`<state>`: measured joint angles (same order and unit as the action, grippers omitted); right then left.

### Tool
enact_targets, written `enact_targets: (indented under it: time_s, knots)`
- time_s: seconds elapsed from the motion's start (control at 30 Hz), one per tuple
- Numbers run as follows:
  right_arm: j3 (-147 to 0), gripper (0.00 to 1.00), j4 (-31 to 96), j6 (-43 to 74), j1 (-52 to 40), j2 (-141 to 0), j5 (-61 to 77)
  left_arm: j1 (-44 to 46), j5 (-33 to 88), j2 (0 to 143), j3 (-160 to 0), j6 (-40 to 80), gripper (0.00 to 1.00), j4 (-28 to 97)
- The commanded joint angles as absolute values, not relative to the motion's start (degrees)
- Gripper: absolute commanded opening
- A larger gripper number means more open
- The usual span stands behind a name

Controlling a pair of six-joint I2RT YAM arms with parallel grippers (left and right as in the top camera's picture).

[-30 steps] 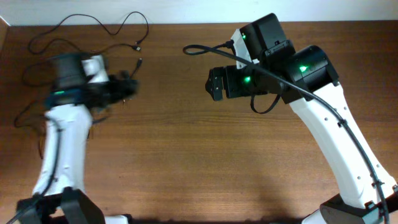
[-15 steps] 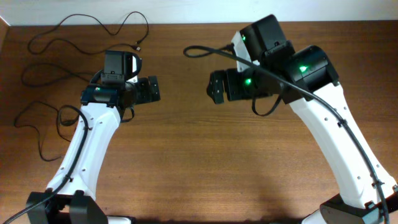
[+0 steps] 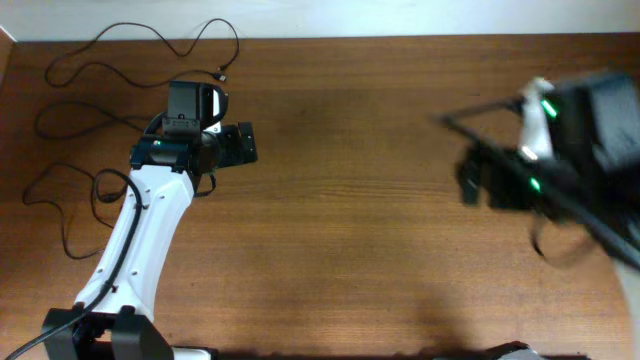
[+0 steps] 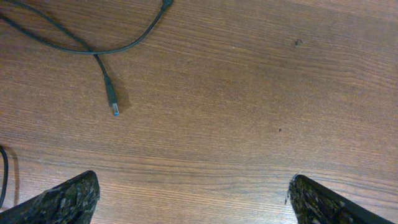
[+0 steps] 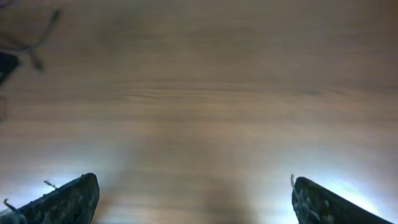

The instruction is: Untangle cables

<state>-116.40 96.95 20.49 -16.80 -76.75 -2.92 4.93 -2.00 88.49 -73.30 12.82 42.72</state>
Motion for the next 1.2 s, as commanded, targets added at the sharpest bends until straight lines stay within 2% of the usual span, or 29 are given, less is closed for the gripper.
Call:
enact_targets:
  time_s: [0.0, 0.4, 0.73, 1.17]
  knots:
    - [-113.95, 0.98, 97.32, 23.22, -16.62, -69.19, -10.61, 4.99, -2.63, 87.31, -74.19, 11.88, 0.99, 42.7]
    - [-91.57, 0.98, 96.55, 24.95, -16.62, -47.27, -10.85, 4.99, -2.63, 87.31, -74.19, 11.88, 0.99, 42.7]
    - [-81.36, 0.98, 95.64, 24.93, -16.62, -46.81, -10.79, 4.99, -2.63, 87.31, -74.19, 11.88, 0.99, 42.72]
    - [-80.62, 0.98, 95.61, 24.93, -16.62, -46.81, -10.79, 4.99, -2.63, 87.31, -74.19, 11.88, 0.99, 42.72]
